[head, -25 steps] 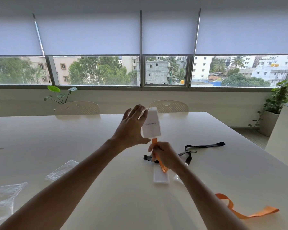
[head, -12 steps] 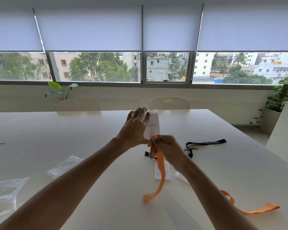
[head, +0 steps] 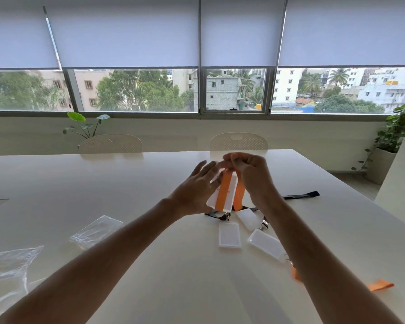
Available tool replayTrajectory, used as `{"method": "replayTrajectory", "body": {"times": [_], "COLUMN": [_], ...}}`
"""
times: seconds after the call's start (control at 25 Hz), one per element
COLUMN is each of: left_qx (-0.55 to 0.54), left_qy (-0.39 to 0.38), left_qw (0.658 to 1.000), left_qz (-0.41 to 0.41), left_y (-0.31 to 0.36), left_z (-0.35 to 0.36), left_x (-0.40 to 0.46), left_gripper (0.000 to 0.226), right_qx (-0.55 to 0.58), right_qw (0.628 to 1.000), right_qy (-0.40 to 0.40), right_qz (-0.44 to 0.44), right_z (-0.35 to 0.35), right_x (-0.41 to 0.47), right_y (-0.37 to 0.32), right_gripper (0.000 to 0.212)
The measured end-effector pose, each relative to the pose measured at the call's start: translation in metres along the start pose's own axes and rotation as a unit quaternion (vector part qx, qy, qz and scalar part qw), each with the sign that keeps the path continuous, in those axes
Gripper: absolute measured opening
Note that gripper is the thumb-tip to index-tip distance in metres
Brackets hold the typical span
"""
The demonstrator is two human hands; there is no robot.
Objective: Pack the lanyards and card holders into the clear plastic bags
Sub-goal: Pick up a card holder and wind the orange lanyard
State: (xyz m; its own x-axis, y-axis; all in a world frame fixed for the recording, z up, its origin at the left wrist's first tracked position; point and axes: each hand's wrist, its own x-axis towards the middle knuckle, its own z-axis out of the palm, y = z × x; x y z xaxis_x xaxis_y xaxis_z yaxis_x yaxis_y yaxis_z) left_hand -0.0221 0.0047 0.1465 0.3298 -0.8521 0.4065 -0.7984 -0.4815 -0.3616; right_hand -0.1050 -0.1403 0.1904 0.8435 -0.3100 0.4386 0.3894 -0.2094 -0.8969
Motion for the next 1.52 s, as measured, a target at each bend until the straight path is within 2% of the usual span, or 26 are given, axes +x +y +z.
{"method": "replayTrajectory", "body": {"times": [0.16,0.36,0.6,0.84,1.0,1.12,1.24,1.4,1.52], "left_qx": [-0.006,-0.029,-0.051,-0.079,-0.104,-0.153,-0.189,-0.184,-0.186], "left_qy": [0.001,0.039,0.066,0.071,0.064,0.094,0.14,0.1,0.064], "left_qw": [0.999,0.998,0.996,0.994,0.991,0.978,0.957,0.956,0.952], "left_qz": [0.035,0.05,0.038,-0.021,-0.057,-0.111,-0.17,-0.205,-0.236], "left_y": [0.008,0.013,0.012,0.013,0.015,0.011,-0.002,-0.01,-0.022], "left_z": [0.006,0.0,-0.009,-0.003,0.007,0.004,-0.006,-0.005,-0.003], "left_x": [-0.01,-0.01,-0.007,-0.008,-0.011,-0.007,0.002,0.008,0.008], "left_gripper": [0.1,0.106,0.106,0.111,0.115,0.112,0.105,0.11,0.112], "right_qx": [-0.048,-0.091,-0.016,0.097,0.139,0.142,0.153,0.113,0.064], "right_qw": [0.998,0.996,0.997,0.983,0.974,0.974,0.978,0.991,0.996], "right_qy": [0.027,0.013,-0.02,-0.058,-0.052,-0.031,-0.043,-0.027,-0.028], "right_qz": [-0.02,-0.006,0.073,0.145,0.174,0.171,0.131,0.068,0.056], "right_z": [-0.01,-0.02,-0.027,-0.017,-0.008,-0.002,0.008,0.021,0.029], "right_x": [0.024,0.04,0.03,0.008,-0.001,-0.011,-0.029,-0.037,-0.042], "right_y": [-0.001,0.013,0.041,0.074,0.09,0.101,0.116,0.123,0.128], "right_gripper": [0.026,0.026,0.026,0.042,0.041,0.049,0.056,0.038,0.024]}}
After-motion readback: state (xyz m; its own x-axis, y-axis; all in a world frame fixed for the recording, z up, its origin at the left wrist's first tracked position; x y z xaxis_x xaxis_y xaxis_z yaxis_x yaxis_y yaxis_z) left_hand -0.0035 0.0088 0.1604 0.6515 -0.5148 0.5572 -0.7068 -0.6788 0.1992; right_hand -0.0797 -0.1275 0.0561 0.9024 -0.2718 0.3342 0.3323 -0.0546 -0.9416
